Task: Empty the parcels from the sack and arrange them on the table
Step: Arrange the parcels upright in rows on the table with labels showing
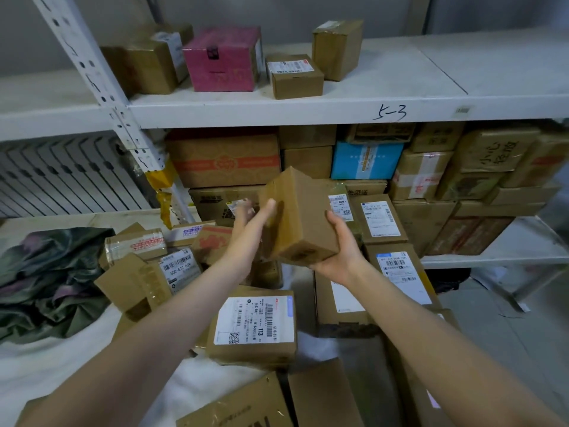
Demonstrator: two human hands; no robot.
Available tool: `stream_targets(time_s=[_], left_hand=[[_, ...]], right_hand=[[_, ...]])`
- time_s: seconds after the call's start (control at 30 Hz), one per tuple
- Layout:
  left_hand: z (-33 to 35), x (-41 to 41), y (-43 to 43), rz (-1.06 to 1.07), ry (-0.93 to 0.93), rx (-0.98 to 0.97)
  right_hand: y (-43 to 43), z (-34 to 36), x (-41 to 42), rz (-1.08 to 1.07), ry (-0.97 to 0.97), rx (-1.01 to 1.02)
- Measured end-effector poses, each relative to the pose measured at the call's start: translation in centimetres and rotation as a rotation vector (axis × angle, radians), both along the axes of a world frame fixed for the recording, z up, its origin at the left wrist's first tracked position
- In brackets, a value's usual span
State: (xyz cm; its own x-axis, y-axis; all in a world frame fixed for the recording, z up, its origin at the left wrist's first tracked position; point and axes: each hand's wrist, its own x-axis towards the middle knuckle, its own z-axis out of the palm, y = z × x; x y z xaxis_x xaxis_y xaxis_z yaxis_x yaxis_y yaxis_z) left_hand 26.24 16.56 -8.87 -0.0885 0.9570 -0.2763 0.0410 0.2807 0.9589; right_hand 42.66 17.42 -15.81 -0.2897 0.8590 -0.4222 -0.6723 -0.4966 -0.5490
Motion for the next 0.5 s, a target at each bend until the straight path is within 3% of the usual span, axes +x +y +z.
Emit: stream_targets(time_s=[0.1,0.27,0.37,0.5], left_hand=[[1.4,-0.6,-1.0,-0.054,-0.242,-0.242],[2.9,-1.8,-2.5,-0.049,-0.380,-0.280],[2.0,-3.3,-2.7,0.032,-0.263,-0.164],[2.0,-4.3,-4.2,0.250,-0.008,0.056]], right_hand=[[-1.0,0.3,-0.1,0.089,0.052,-0.033],[-1.3,2.3,-1.4,0.156,-0.108,0.014],[-1.8,2.8,-2.8,0.071,-0.460,0.141],[-3.6,3.9,-4.9,0.150,-0.660,0.386]])
